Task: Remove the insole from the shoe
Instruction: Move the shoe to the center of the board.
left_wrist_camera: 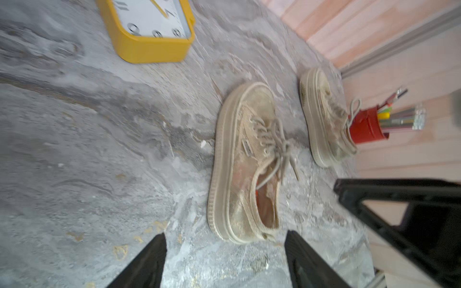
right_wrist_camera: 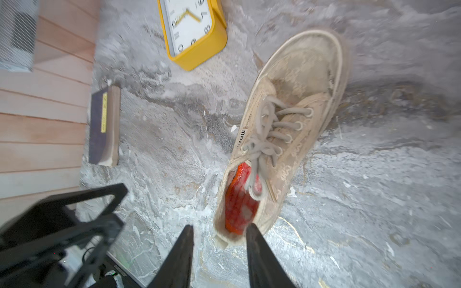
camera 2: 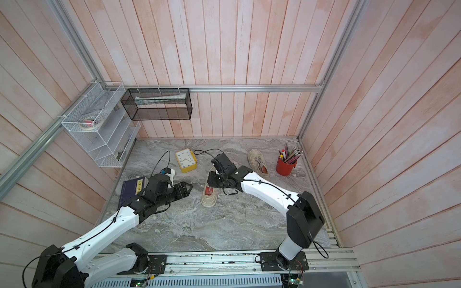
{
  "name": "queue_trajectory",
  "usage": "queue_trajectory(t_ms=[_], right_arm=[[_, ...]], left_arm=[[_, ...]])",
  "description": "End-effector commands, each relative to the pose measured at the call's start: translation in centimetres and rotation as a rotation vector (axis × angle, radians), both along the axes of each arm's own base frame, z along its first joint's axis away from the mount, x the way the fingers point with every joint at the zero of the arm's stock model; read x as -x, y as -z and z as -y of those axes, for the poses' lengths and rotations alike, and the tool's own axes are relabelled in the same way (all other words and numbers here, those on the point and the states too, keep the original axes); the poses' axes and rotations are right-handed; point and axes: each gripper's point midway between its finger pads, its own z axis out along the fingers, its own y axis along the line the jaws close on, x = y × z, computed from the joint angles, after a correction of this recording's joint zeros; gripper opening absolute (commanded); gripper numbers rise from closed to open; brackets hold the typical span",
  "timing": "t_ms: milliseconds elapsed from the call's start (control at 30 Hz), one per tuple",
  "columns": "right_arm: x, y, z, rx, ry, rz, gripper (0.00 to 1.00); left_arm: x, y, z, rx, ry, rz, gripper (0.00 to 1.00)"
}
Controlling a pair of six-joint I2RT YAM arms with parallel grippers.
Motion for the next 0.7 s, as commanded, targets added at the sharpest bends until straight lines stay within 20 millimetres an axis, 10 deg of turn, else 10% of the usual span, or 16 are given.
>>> queue_trajectory(t_ms=[0, 667], right_arm=[[0.2, 2.2, 3.9, 0.065, 0.141, -0.067, 0.36], [-2.4, 3.2, 10.6, 0.026, 0.216, -0.041, 0.34]], left_arm=[[0.3, -1.1, 2.9, -0.011, 0.167, 0.039, 0.74], [-4.7, 5.1, 7.3, -0.221, 0.339, -0.069, 0.48]])
